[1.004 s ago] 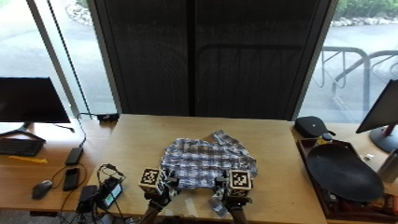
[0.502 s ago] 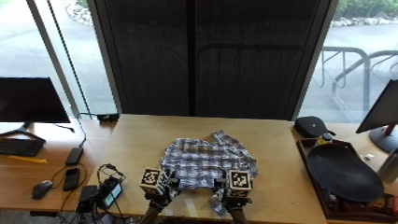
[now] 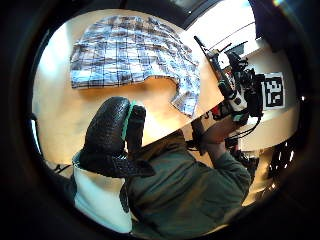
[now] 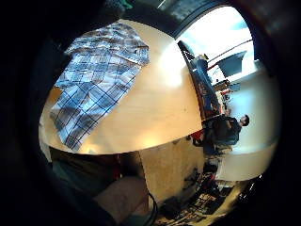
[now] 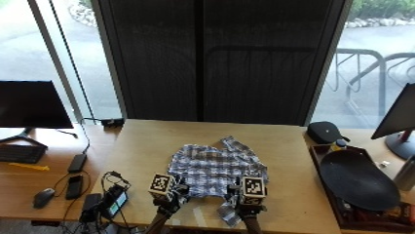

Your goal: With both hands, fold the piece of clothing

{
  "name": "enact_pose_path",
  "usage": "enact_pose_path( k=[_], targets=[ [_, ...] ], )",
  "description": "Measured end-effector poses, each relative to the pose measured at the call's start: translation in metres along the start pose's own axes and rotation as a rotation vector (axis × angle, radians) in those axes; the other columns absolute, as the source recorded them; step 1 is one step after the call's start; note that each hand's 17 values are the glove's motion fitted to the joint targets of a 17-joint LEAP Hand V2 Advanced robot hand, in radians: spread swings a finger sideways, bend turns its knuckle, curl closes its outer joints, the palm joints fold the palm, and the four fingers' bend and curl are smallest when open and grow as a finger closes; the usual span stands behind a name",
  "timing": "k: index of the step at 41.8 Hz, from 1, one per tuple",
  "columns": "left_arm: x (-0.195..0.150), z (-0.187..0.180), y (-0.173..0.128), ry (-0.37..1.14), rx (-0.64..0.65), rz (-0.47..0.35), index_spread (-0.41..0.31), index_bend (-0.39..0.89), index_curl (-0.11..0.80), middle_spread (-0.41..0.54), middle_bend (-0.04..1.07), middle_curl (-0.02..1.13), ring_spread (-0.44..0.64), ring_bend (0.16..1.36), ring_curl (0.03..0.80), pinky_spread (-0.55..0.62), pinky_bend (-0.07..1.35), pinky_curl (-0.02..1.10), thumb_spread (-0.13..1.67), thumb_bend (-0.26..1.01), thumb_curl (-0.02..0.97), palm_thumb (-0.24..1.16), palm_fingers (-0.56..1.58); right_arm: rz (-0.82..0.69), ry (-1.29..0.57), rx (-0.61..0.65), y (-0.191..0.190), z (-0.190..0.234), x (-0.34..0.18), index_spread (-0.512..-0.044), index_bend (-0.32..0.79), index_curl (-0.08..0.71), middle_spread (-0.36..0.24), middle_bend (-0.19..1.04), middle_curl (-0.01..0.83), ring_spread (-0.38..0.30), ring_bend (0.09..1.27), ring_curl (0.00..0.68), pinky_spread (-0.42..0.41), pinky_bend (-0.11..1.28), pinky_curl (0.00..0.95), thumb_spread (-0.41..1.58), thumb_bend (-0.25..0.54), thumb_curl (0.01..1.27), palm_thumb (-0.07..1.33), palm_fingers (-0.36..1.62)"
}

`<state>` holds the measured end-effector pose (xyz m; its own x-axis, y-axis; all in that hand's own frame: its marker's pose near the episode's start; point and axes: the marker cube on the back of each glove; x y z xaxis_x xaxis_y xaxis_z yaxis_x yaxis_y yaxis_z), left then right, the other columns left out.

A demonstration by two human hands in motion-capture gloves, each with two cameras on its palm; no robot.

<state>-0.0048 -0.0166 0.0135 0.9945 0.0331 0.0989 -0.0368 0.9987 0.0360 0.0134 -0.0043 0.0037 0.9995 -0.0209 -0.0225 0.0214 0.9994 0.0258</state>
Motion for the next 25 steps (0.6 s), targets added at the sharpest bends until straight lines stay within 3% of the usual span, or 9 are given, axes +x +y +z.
enact_pose_path(
  k=[4,15,25],
  targets=[
    [0.008,0.011,-0.004,0.056,-0.059,0.009,-0.102,0.13,0.258,0.043,0.24,0.38,0.23,0.60,0.297,0.36,0.45,0.29,1.12,-0.02,0.304,0.32,0.30,0.012,-0.013,-0.016,-0.005,0.001,0.007,-0.381,0.12,0.221,-0.022,0.20,0.332,0.105,0.41,0.265,0.287,0.47,0.329,1.29,0.006,0.28,0.40,0.21],
    [0.004,0.032,-0.028,0.035,-0.146,0.018,-0.097,0.12,0.262,0.050,0.23,0.39,0.23,0.60,0.304,0.36,0.46,0.30,1.11,-0.02,0.317,0.33,0.28,0.016,-0.023,-0.053,-0.033,0.014,0.030,-0.384,0.10,0.207,-0.023,0.20,0.342,0.103,0.43,0.279,0.277,0.53,0.351,1.26,-0.013,0.30,0.43,0.19],
    [0.003,0.058,-0.053,0.005,-0.274,0.072,-0.089,0.11,0.256,0.063,0.23,0.40,0.25,0.61,0.308,0.36,0.49,0.32,1.09,-0.01,0.332,0.36,0.25,-0.021,-0.004,-0.171,-0.053,0.029,0.051,-0.380,0.02,0.146,-0.023,0.18,0.339,0.078,0.54,0.313,0.236,0.67,0.384,1.22,-0.012,0.31,0.47,0.20]
  ],
)
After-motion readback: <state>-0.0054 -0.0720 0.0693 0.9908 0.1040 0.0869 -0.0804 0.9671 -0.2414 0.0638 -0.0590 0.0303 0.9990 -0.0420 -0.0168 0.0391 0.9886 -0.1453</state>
